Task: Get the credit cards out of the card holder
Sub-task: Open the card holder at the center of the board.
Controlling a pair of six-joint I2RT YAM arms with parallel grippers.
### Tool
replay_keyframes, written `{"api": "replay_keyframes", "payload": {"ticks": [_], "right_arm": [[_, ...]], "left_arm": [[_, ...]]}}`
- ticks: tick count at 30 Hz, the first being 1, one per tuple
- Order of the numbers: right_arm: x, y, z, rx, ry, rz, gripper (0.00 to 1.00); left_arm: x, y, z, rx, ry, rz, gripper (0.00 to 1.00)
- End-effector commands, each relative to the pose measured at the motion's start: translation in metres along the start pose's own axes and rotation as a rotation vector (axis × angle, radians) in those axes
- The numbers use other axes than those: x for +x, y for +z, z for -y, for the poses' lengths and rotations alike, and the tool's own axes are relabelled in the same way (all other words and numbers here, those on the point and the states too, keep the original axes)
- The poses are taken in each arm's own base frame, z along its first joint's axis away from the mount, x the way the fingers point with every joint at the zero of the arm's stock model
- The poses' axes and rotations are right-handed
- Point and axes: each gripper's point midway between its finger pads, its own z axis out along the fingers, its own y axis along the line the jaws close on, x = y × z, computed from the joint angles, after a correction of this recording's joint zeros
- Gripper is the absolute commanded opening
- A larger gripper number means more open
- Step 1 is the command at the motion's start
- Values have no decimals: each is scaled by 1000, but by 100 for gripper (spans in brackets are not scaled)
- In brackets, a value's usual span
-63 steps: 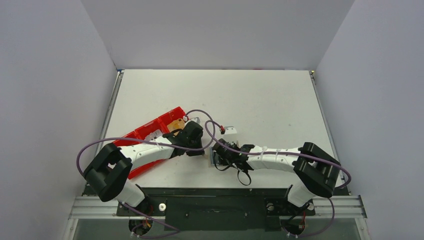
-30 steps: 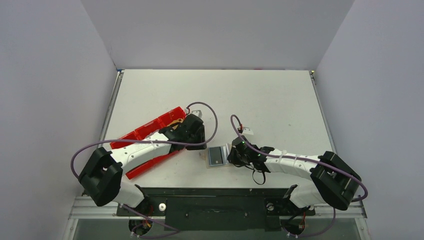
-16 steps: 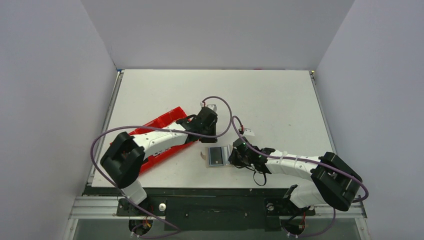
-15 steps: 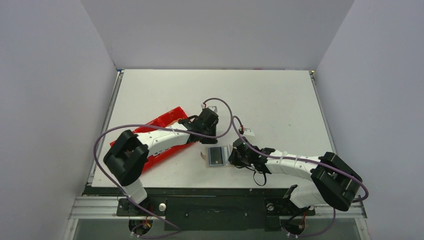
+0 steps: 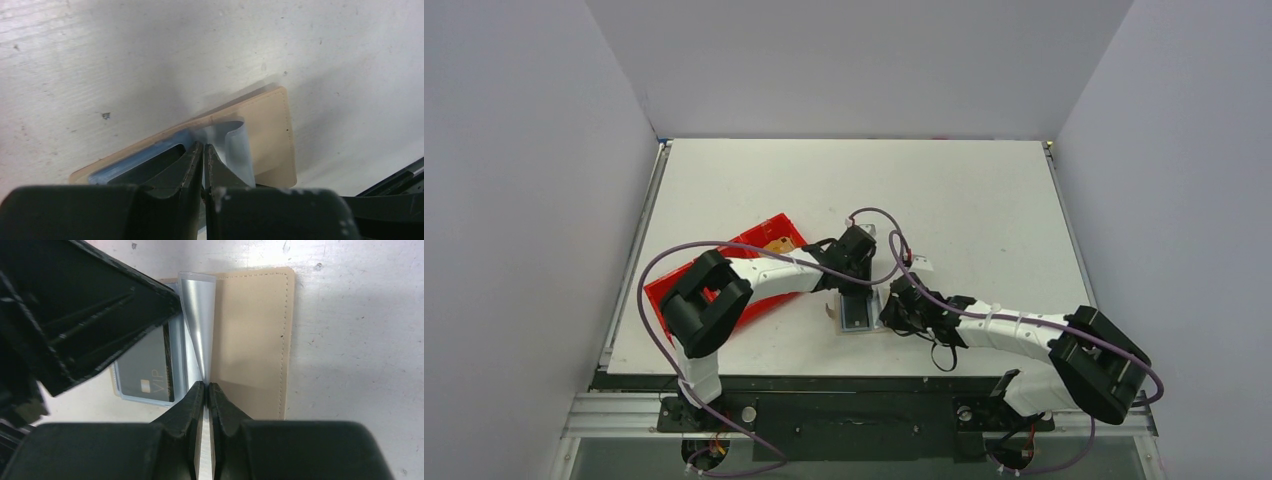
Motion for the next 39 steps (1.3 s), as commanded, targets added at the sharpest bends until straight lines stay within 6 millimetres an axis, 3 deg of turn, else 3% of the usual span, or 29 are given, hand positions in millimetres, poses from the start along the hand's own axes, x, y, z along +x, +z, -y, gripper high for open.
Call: {"api": "replay_keyframes", "payload": {"ticks": [1,5,9,13,21,29,34,39], "right_arm": [[-23,-10,-17,-55,12,74,4],[-29,-15,-19,-60,5,90,7],[-37,-22,-21,-64,1,111,15],[-49,-37,-24,-64,-2,144,27],[-72,-71,-22,-59,7,221,39],[-73,-89,-2,-12,28,261,40],[-68,-90,12,26,38,267,40],[-62,-87,19,39,51,260,39]], "left_arm": [[-15,-1,37,109,6,42,3],[-13,2,45,138,3,33,3],[-9,3,49,157,6,20,3],[-7,2,55,187,10,12,3],[-1,1,69,230,26,-2,3],[1,5,82,265,41,-20,4],[5,13,92,293,32,-36,8],[14,25,90,290,21,-68,11]]}}
